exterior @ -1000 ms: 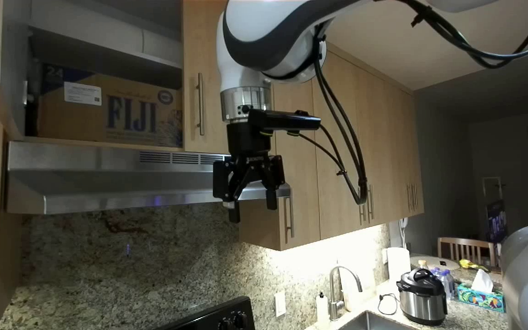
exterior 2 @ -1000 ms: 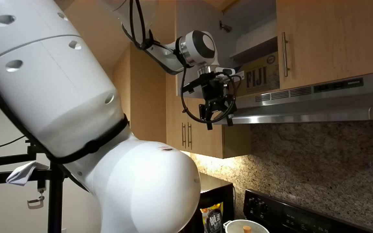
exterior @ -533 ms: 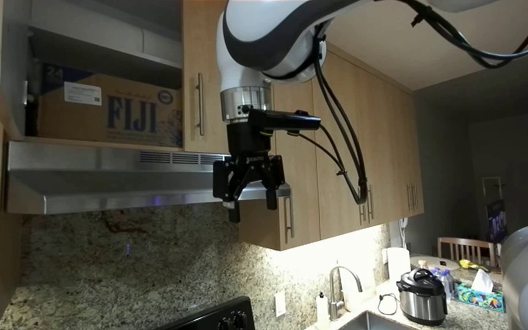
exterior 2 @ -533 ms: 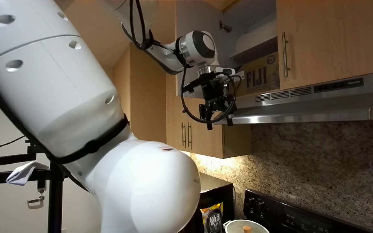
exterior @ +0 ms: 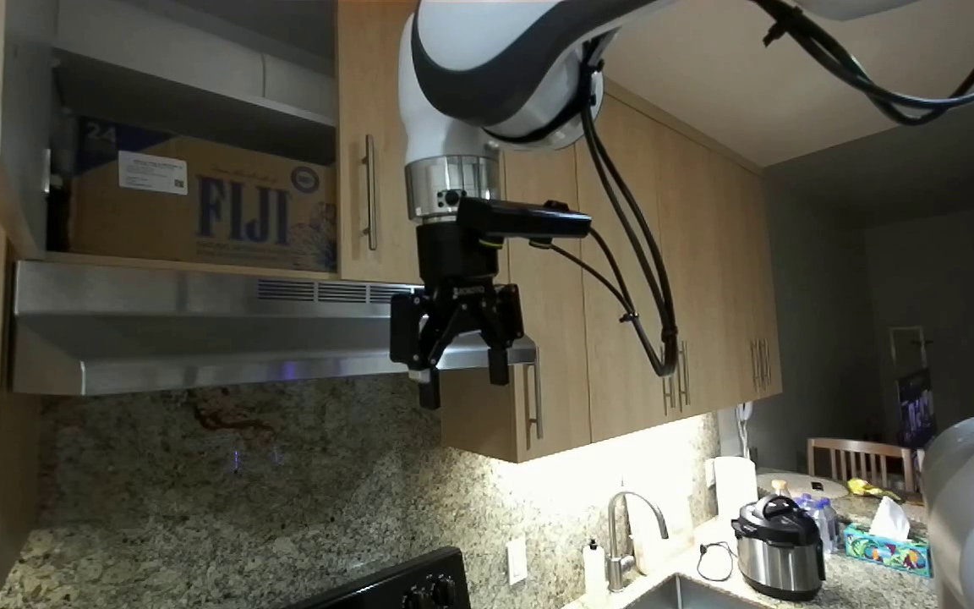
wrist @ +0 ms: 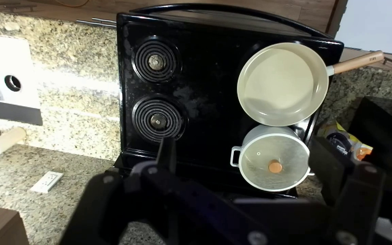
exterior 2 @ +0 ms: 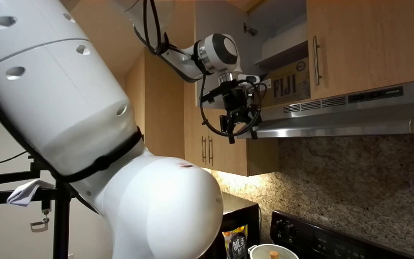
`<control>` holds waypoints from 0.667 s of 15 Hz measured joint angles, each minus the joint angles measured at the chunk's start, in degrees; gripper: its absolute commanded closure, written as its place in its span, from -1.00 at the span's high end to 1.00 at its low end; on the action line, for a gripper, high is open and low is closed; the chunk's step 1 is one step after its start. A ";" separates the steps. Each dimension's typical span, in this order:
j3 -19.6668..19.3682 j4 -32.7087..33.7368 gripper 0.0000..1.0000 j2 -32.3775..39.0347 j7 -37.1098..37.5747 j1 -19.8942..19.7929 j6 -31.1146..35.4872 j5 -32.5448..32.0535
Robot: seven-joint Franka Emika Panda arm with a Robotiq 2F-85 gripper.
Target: Close the top left cabinet door
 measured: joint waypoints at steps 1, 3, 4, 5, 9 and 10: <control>0.00 0.01 1.00 -0.33 0.00 0.13 0.00 0.00; 0.00 0.07 1.00 -1.31 0.00 0.45 -0.02 0.00; 0.00 0.14 1.00 -1.83 0.00 0.73 -0.02 0.00; 0.11 0.31 1.00 -2.34 0.00 0.93 -0.02 0.00; 1.49 2.27 1.00 -3.83 0.03 1.61 -0.27 -0.18; 2.12 3.19 1.00 -4.02 0.22 1.60 -0.68 -0.60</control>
